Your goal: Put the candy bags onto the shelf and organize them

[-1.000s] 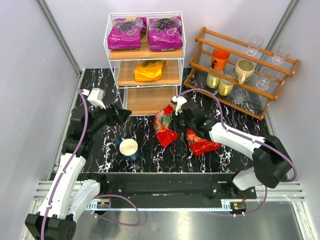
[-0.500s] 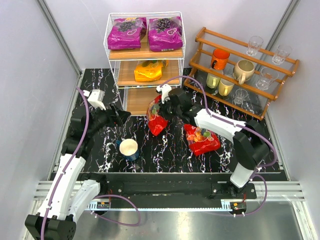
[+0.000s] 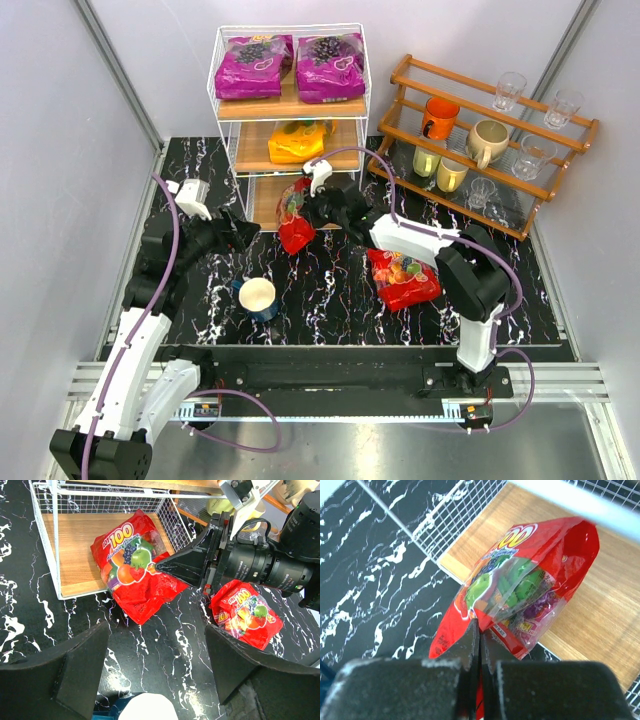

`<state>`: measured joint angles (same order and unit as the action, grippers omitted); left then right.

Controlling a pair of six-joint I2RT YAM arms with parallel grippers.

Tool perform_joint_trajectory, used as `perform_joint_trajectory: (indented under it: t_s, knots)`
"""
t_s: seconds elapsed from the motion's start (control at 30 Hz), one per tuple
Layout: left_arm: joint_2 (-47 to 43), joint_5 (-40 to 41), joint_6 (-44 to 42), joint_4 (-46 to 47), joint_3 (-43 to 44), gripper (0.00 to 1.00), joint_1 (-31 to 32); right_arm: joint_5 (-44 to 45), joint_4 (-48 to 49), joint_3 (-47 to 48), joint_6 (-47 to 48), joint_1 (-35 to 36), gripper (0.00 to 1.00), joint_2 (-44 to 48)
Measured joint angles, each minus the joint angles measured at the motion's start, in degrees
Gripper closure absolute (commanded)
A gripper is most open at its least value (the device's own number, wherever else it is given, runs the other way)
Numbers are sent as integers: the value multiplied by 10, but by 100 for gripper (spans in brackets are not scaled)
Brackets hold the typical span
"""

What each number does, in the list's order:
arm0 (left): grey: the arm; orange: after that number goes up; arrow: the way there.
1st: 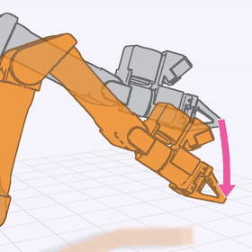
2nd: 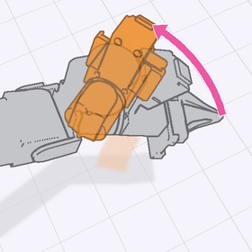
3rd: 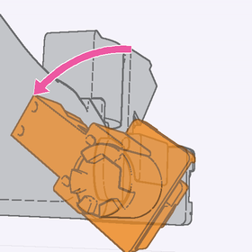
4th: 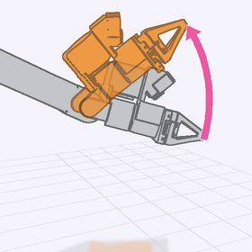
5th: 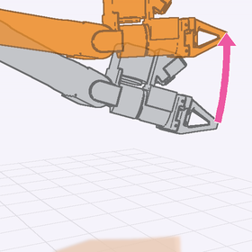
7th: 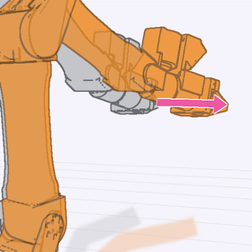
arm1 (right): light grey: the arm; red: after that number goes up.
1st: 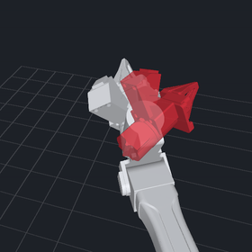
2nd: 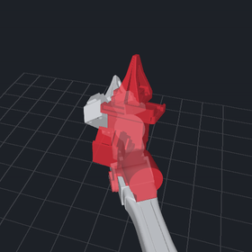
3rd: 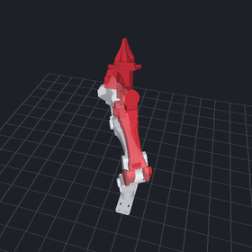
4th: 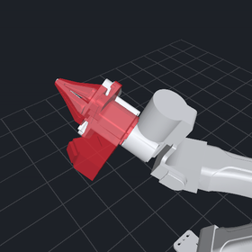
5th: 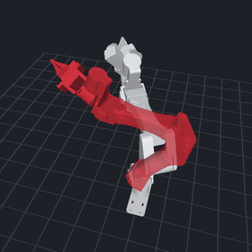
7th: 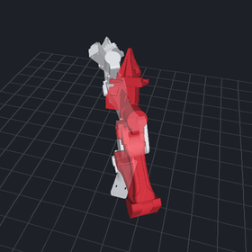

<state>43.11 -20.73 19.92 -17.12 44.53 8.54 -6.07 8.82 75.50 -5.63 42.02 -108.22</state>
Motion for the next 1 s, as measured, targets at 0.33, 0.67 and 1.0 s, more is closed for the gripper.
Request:
perform_joint_trajectory:
  t_s: [0.33, 0.67, 1.0]
  knots:
    - [2, 2, -2, 0, 0, 19, 0, 55, 90, -4, -42, 0, 100, -42]
    - [2, 2, -7, 0, 0, 19, 0, 94, 202, -30, -60, 8, 100, -65]
    - [2, 2, -7, 0, 0, 19, 0, 129, 257, -64, -52, 15, 100, -69]
